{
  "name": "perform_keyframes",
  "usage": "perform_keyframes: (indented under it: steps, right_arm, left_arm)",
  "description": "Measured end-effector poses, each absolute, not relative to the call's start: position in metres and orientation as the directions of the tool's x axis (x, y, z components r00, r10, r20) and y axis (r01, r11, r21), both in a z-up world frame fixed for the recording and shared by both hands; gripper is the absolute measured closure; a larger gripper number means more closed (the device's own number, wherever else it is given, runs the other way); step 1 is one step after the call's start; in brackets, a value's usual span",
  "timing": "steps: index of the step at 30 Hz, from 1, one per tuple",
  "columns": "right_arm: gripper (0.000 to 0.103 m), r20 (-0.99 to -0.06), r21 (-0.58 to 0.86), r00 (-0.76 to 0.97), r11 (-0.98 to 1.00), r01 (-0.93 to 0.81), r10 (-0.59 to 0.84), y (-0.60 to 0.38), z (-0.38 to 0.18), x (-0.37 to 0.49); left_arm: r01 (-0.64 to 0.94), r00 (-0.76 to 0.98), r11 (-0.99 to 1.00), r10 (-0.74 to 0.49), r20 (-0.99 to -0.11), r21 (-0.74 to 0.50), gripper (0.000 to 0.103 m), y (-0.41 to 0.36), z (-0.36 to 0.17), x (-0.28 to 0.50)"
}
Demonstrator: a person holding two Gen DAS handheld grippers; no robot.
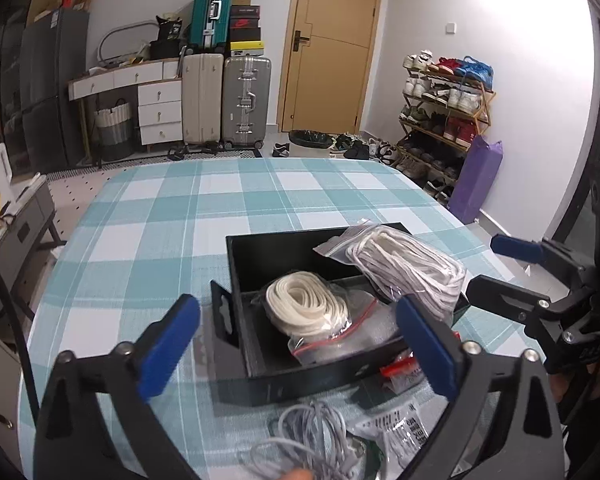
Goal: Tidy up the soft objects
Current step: 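Withdraw both grippers and move toward the white cable and red packet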
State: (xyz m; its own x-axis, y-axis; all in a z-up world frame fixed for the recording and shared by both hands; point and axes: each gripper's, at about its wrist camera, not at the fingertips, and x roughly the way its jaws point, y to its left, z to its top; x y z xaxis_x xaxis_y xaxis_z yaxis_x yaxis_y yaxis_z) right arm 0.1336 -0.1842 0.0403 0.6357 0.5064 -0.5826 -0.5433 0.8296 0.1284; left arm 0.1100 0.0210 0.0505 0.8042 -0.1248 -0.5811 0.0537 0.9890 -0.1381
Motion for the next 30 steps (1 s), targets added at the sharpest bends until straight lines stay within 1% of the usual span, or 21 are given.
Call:
perform_keyframes:
  steps: [1,5,13,24,30]
  right_arm:
    - [0.001,-0.584,0.13,0.634,0.83,-0.543,0.507,-0.185,0.04,0.132]
    - [0.001,-0.59,0.135,0.626,0.827,-0.546,0.51,-0.186,0.035,0.122]
    - [0.001,-0.6,0.155,0.607,0.82,-0.55,0.521,-0.186,0.024,0.106]
    - [0.001,-0.621,0.147,0.59,0.816,-0.559,0.516,-0.182,0.012,0.093]
    - [0.001,-0.651,0.138,0.563,0.809,-0.571,0.509,-0.18,0.002,0.088]
  left_arm:
    - [0.05,0.805,0.989,-0.123,-0.58,-0.139,0.0,0.022,0.051,0.107]
    - [0.037,0.813,0.99,-0.109,-0.572,-0.136,0.0,0.025,0.053,0.094]
    - [0.008,0.807,0.993,-0.075,-0.585,-0.118,0.0,0.028,0.049,0.068]
    - [-0.015,0.774,0.994,-0.056,-0.631,-0.107,0.0,0.021,0.028,0.054]
    - [-0.023,0.754,0.996,-0.041,-0.655,-0.089,0.0,0.02,0.017,0.051]
